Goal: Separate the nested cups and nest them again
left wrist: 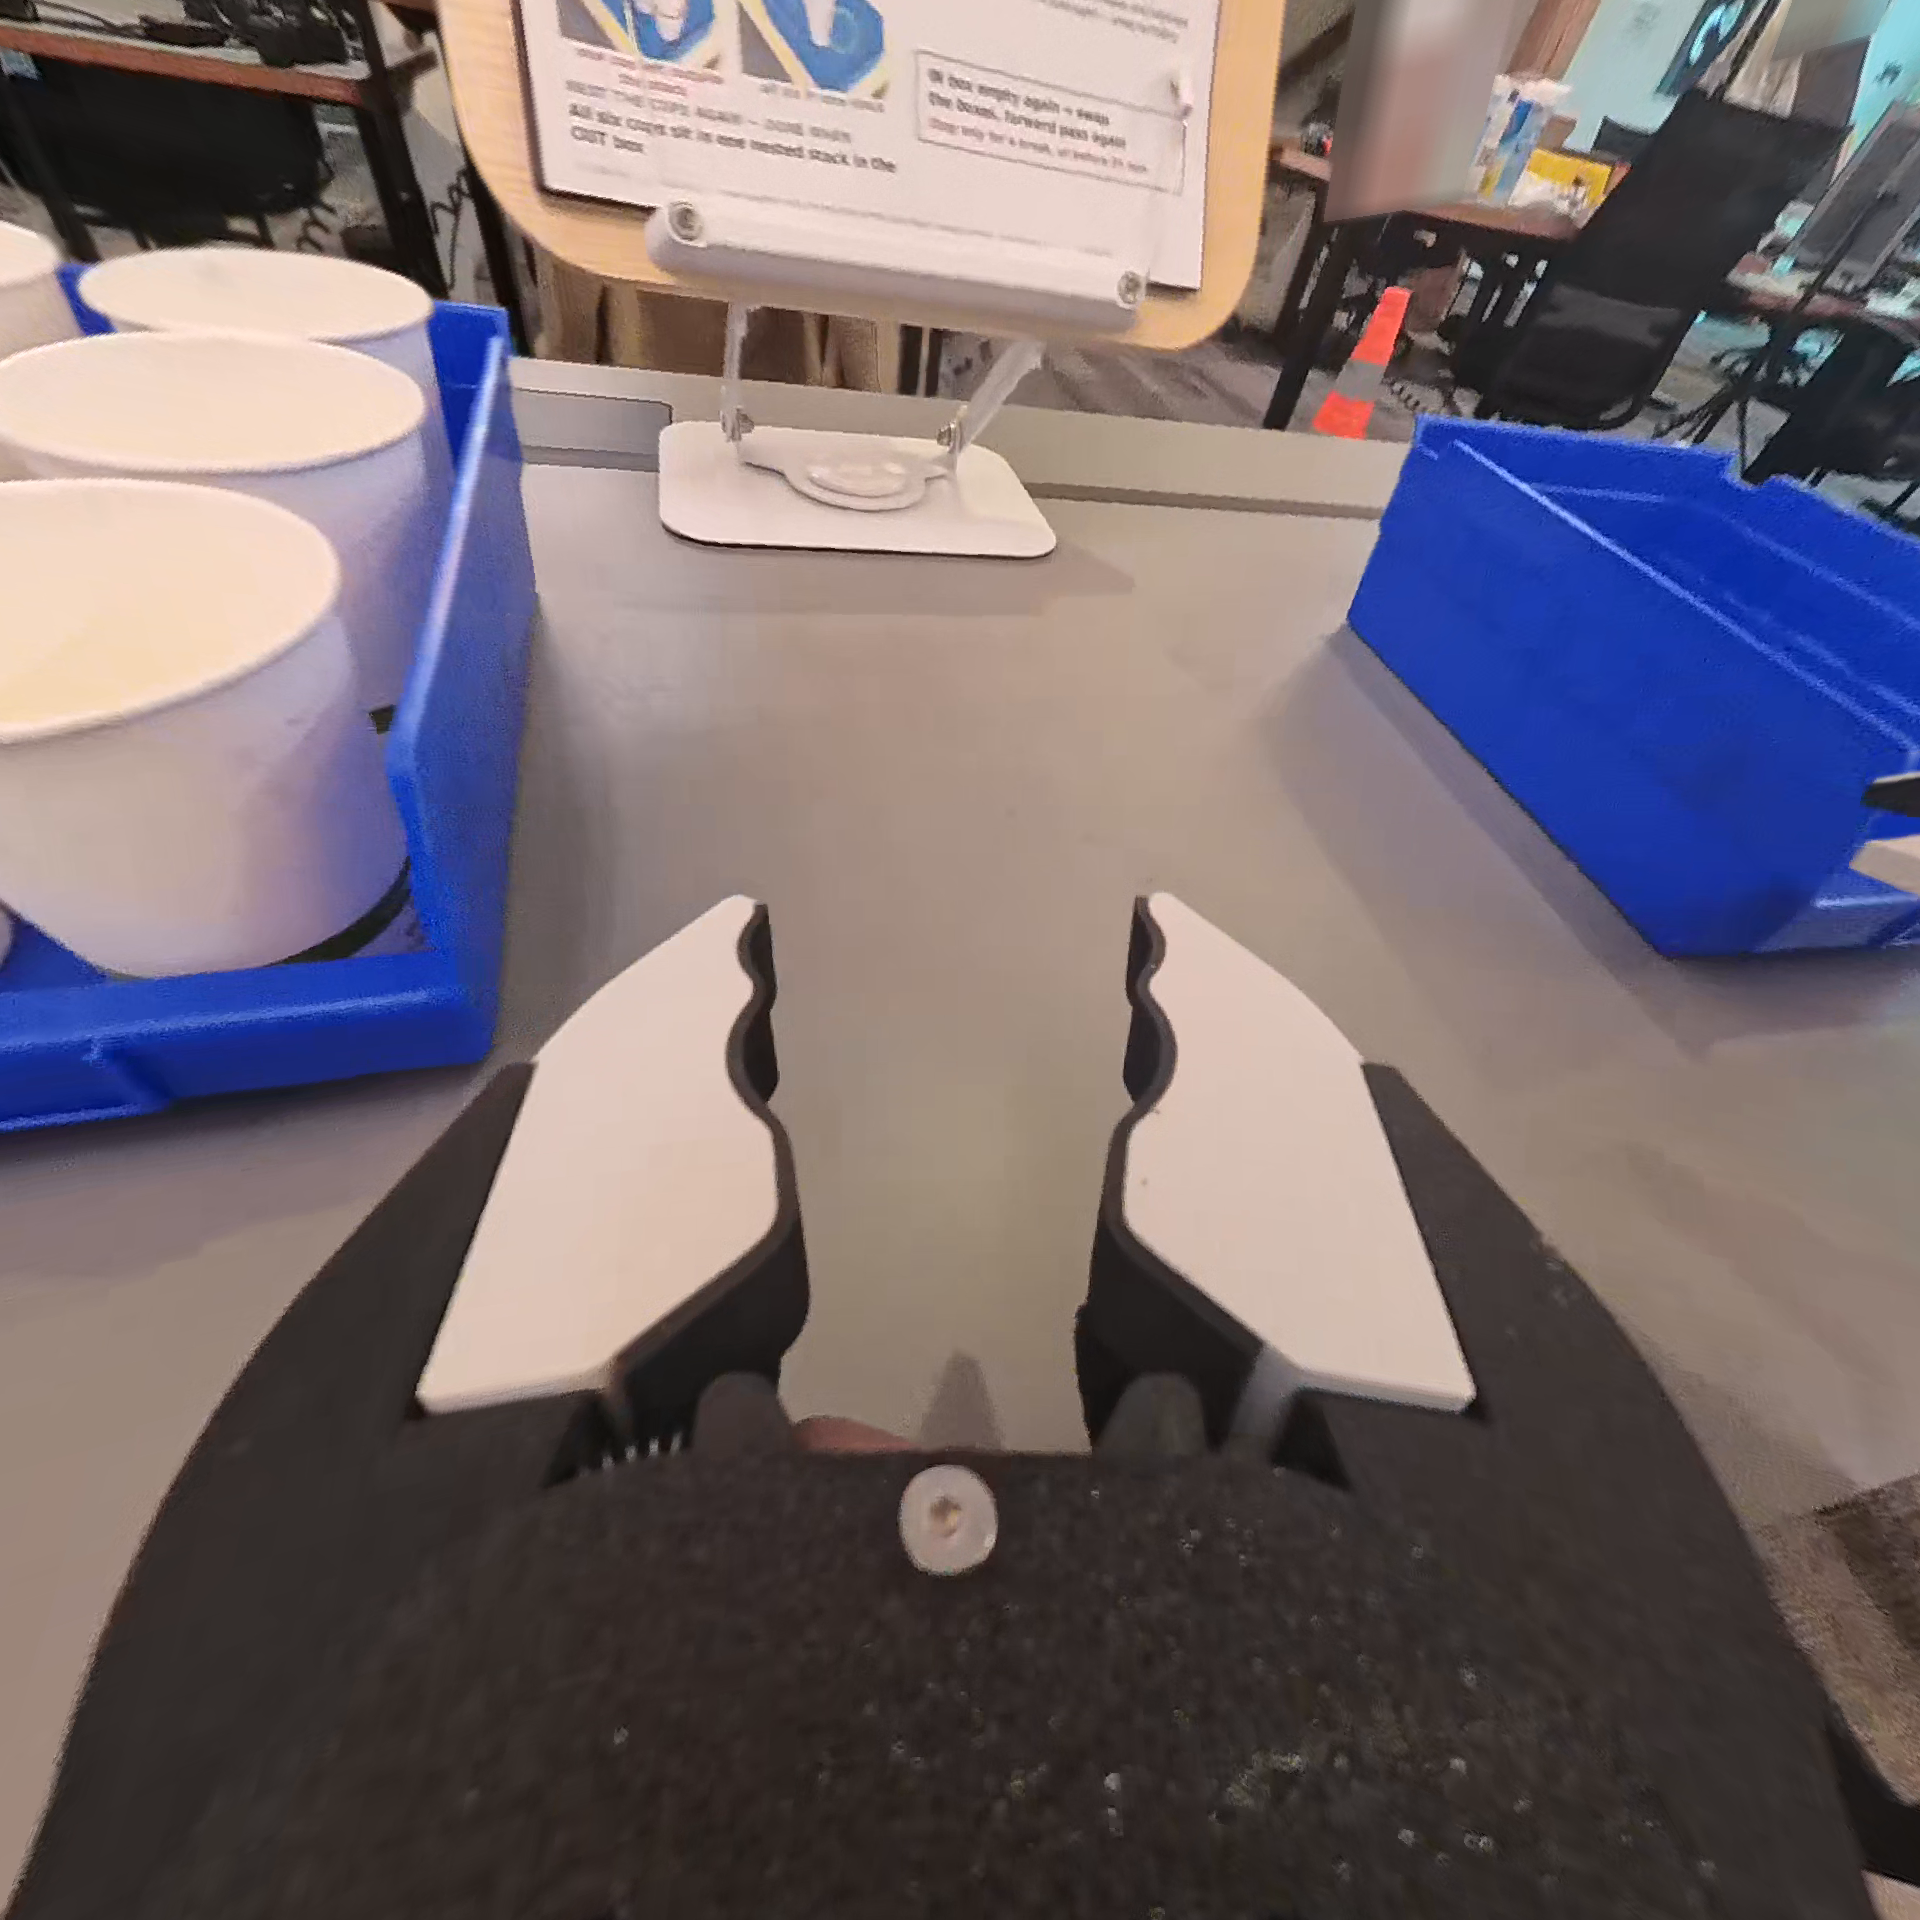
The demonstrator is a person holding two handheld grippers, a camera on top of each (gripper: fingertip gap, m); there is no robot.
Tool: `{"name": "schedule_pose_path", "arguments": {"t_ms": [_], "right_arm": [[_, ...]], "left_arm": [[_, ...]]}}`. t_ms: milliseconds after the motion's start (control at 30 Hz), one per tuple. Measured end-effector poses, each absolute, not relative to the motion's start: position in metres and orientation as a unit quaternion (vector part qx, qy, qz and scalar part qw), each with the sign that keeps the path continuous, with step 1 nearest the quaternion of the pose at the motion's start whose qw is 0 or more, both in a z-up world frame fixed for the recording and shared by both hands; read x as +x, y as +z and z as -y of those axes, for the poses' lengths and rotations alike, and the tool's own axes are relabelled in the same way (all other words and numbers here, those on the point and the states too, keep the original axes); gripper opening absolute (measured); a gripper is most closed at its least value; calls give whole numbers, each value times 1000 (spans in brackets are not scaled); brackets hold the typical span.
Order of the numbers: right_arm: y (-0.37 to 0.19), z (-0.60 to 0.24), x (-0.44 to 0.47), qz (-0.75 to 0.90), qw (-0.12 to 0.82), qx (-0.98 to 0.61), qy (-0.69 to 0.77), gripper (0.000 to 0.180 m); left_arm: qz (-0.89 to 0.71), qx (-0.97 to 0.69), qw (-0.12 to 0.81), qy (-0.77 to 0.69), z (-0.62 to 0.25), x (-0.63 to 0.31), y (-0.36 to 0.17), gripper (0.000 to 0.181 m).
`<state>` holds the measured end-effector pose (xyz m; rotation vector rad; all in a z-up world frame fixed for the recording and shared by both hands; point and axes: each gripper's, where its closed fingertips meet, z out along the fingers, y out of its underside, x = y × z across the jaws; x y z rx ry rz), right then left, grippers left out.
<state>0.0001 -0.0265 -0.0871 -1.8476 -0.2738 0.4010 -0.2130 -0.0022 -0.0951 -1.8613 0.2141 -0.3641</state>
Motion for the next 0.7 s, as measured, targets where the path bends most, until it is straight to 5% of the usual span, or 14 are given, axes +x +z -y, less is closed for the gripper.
{"name": "schedule_pose_path", "arguments": {"t_ms": [433,700], "right_arm": [[-106,32,-3,100,553,-802,202,50],[-107,31,-12,125,553,-798,202,47]], "left_arm": [[-85,-815,556,-138,14,-242,-106,66],[-47,-819,569,-56,-16,-347,-106,67]]}}
